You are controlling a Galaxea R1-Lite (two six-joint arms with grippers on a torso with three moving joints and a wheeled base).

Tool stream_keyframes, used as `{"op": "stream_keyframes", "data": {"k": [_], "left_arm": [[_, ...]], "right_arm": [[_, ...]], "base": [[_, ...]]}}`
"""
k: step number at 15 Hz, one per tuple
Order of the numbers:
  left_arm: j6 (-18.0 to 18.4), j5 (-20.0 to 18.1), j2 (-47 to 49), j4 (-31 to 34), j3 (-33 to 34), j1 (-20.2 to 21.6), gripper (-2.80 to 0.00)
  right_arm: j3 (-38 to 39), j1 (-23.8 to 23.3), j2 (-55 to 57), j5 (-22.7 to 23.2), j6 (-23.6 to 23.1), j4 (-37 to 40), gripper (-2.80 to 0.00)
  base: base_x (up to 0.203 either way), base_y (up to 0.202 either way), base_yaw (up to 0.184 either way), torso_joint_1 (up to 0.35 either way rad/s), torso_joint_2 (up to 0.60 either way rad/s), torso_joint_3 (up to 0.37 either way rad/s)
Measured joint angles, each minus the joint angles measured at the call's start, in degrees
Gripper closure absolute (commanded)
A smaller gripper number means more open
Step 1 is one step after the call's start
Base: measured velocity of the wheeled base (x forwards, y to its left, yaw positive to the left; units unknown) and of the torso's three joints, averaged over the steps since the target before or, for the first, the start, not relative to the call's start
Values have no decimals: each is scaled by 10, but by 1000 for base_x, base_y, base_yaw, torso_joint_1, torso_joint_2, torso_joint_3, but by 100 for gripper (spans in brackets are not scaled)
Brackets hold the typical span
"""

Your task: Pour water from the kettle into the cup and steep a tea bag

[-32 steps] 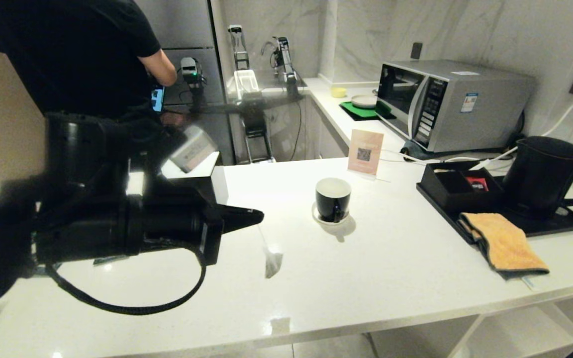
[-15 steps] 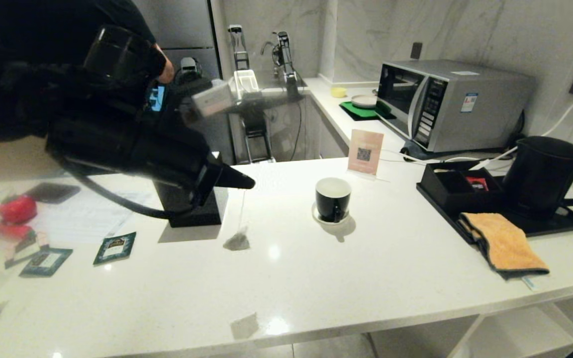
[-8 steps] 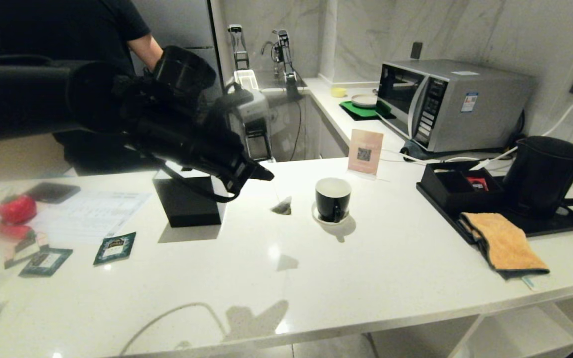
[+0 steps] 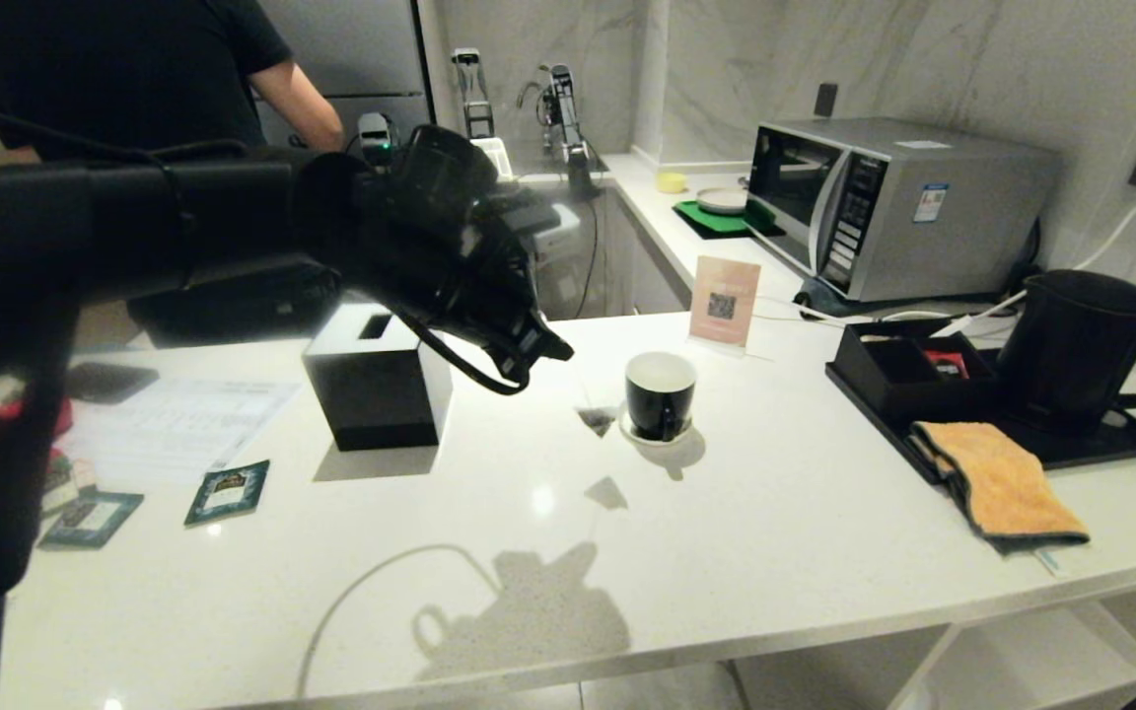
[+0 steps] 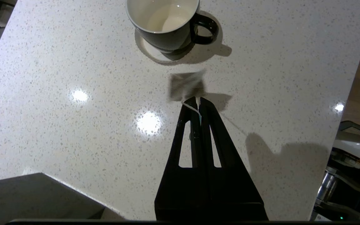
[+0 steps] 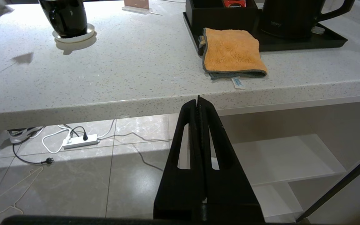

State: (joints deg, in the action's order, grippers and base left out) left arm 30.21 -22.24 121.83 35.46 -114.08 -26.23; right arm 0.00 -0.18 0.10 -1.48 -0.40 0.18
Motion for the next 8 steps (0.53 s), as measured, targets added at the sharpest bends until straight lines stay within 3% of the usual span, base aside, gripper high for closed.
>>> {"op": "stream_keyframes", "data": {"k": [2,8], "left_arm": [[0,2,9,-10,-6,-3,0],[-15,3,26,-126,-8,-19,0]], "right_arm": [[0,0,0,0,0,0,0],[0,0,0,0,0,0,0]], "base": [[0,0,0,0,0,0],[0,0,0,0,0,0]]}}
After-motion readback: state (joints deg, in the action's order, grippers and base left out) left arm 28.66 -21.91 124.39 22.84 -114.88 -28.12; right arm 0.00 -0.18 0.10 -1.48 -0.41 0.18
